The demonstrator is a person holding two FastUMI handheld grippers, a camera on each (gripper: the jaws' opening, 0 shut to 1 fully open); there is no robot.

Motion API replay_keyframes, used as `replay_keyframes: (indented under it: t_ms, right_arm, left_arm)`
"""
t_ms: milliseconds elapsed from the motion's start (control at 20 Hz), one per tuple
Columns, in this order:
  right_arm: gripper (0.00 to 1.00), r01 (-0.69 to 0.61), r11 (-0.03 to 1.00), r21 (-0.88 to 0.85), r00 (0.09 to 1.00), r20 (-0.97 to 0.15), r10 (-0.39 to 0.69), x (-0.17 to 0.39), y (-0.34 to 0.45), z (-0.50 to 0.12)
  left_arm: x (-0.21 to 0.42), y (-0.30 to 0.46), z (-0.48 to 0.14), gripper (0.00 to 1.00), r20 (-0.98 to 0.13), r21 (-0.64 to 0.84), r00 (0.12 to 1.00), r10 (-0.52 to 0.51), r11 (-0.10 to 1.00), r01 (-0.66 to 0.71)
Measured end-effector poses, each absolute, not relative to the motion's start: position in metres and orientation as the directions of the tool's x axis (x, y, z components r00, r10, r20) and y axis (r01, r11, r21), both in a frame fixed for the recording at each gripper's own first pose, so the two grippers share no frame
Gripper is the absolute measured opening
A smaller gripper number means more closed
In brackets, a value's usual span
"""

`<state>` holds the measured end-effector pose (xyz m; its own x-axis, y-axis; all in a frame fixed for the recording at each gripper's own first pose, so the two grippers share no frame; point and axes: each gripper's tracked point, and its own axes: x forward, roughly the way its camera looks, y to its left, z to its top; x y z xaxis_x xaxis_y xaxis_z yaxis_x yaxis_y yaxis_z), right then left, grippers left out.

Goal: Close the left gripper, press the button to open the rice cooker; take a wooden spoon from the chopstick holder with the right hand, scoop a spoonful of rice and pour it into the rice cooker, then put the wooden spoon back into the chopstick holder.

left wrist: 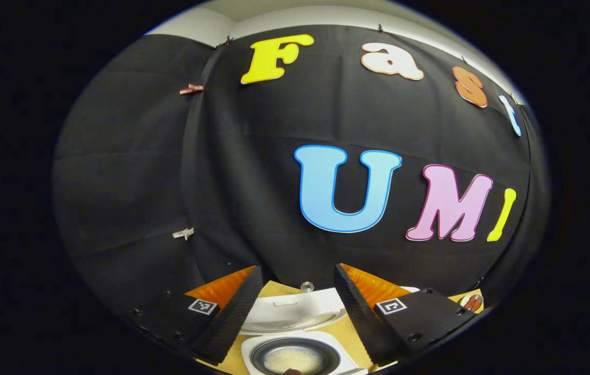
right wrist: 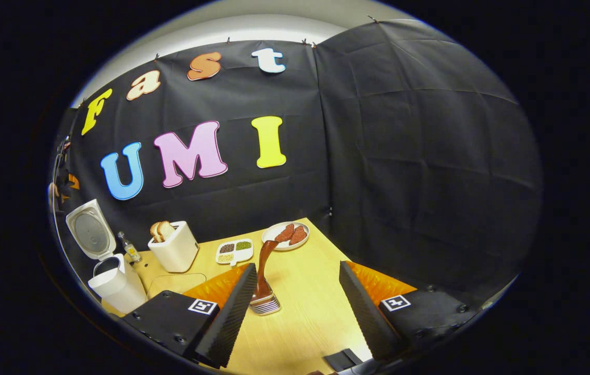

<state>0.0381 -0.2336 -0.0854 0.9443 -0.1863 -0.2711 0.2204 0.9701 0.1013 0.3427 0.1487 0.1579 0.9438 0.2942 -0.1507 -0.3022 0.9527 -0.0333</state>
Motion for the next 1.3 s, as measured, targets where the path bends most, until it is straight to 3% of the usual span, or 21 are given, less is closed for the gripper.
replay_keyframes:
  t_ms: [250, 600, 900, 1300]
  right_arm:
    - [0.99, 0.273, 0.956, 0.110, 0.940, -0.244, -0.240, 0.012, -0.236, -0.071]
    - [0.98, 0.290, 0.950, 0.113, 0.936, -0.241, -0.257, 0.009, -0.245, -0.072]
    - [0.98, 0.222, 0.963, 0.153, 0.945, -0.277, -0.174, 0.025, -0.230, -0.088]
    - [0.98, 0.092, 0.983, 0.160, 0.950, -0.310, -0.038, 0.054, -0.213, -0.101]
  left_arm:
    - [0.378, 0.182, 0.110, 0.95, -0.297, -0.041, 0.892, 0.340, 0.929, -0.368]
    - [0.360, 0.172, 0.085, 0.98, -0.421, -0.025, 0.827, 0.372, 0.907, -0.421]
    - [0.305, 0.133, 0.050, 0.98, -0.487, -0.059, 0.806, 0.336, 0.909, -0.414]
    - [0.237, 0.090, -0.045, 0.96, -0.558, -0.015, 0.749, 0.357, 0.898, -0.439]
